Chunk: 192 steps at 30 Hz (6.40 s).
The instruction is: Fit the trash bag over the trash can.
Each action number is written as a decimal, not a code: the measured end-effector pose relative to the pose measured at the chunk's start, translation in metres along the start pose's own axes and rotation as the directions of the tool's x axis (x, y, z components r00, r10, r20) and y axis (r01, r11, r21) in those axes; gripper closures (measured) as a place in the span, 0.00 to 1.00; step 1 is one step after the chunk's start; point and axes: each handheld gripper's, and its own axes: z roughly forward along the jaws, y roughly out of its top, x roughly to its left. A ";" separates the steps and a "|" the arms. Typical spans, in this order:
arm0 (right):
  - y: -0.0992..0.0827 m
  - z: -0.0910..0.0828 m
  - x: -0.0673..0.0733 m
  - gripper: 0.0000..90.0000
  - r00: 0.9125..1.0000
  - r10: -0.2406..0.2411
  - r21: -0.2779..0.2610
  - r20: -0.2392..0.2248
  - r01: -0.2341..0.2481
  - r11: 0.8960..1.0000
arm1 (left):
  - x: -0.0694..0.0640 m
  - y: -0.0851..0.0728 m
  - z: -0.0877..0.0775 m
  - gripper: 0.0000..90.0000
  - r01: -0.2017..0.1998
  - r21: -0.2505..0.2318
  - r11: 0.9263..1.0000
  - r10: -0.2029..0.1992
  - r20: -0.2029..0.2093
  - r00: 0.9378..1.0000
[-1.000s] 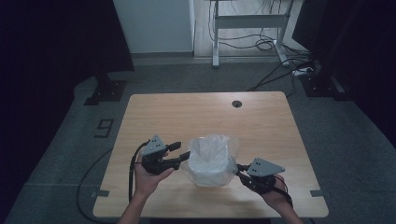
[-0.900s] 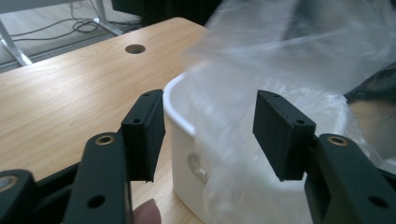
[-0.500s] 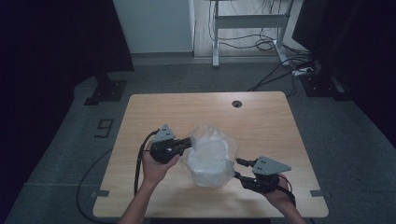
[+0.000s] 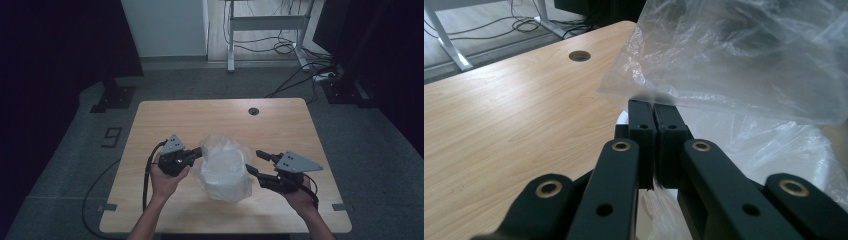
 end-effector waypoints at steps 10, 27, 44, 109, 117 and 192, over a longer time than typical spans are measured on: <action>0.013 0.028 -0.009 0.98 0.999 -0.041 0.039 0.032 0.040 0.998 | 0.003 -0.001 -0.002 0.99 -0.020 -0.006 1.000 0.020 0.011 1.000; -0.020 0.061 -0.035 0.99 0.992 0.089 0.128 0.084 -0.099 0.987 | 0.027 -0.015 0.013 1.00 0.060 0.058 0.997 -0.061 0.032 0.998; -0.030 0.084 -0.044 0.98 0.989 0.111 0.203 0.095 -0.128 0.971 | 0.040 -0.018 0.029 0.97 0.127 0.140 0.982 -0.135 0.053 0.989; -0.074 0.084 -0.036 0.98 0.991 0.080 0.226 0.110 -0.103 0.969 | 0.037 -0.062 0.047 0.99 0.072 0.116 0.991 -0.077 0.041 0.996; -0.077 0.075 -0.040 0.98 0.988 0.101 0.225 0.116 -0.125 0.966 | 0.034 -0.064 0.051 0.98 0.077 0.131 0.988 -0.085 0.056 0.995; -0.005 0.013 0.005 0.45 0.987 0.155 0.020 -0.041 -0.154 0.988 | 0.028 -0.002 0.026 0.50 0.055 0.003 0.998 -0.055 0.021 0.998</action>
